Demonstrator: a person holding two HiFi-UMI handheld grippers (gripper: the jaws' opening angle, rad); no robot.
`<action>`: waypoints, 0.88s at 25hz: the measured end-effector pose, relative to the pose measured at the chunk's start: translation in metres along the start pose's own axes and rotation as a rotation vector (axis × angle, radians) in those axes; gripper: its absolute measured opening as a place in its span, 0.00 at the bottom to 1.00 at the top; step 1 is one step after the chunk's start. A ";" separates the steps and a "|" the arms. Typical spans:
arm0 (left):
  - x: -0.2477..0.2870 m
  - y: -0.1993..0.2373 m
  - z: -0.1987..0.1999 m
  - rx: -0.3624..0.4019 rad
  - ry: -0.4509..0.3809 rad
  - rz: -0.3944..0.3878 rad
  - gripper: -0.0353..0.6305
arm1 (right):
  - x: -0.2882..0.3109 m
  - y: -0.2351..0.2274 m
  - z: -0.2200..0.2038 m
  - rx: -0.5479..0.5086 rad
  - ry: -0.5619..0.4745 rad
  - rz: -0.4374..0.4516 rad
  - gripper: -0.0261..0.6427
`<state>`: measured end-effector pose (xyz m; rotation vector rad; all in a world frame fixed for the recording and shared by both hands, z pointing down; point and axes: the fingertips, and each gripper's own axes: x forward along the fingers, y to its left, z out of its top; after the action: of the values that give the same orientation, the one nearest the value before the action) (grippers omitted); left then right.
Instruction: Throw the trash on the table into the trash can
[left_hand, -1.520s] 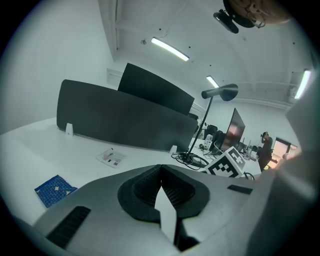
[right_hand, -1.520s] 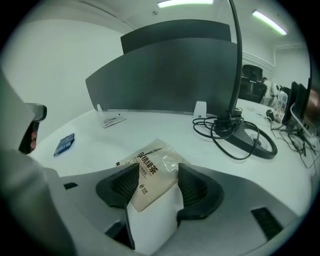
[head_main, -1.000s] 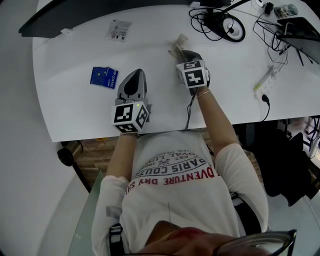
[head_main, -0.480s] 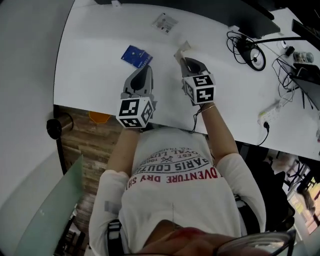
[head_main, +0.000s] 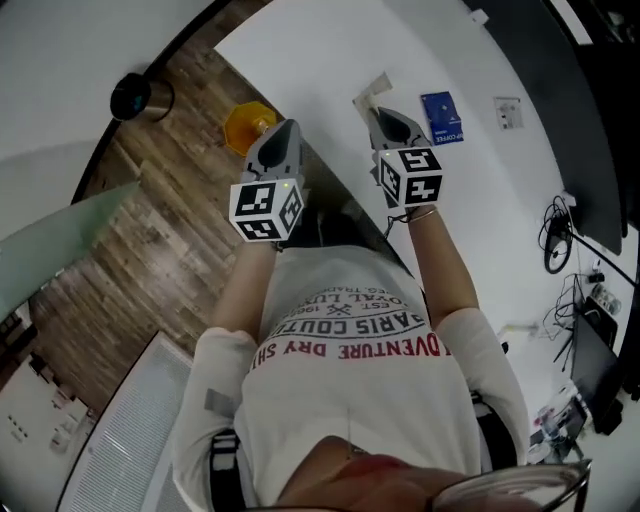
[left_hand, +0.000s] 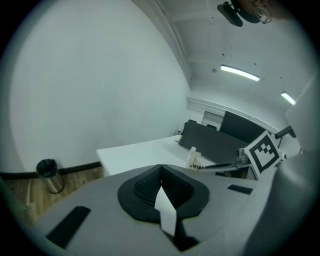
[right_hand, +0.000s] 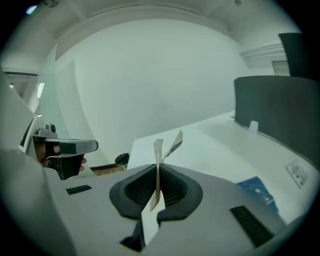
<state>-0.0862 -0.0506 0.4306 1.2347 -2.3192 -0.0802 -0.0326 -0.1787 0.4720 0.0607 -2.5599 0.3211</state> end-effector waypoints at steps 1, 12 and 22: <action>-0.011 0.027 -0.002 -0.031 -0.006 0.046 0.09 | 0.020 0.022 0.003 -0.025 0.015 0.037 0.08; -0.100 0.267 -0.067 -0.290 0.005 0.366 0.09 | 0.212 0.254 -0.046 -0.174 0.261 0.398 0.08; -0.076 0.381 -0.215 -0.454 0.124 0.447 0.09 | 0.369 0.270 -0.226 -0.259 0.529 0.368 0.08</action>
<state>-0.2422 0.2713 0.6934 0.4770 -2.2429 -0.3409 -0.2559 0.1463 0.7953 -0.5273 -2.0508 0.1143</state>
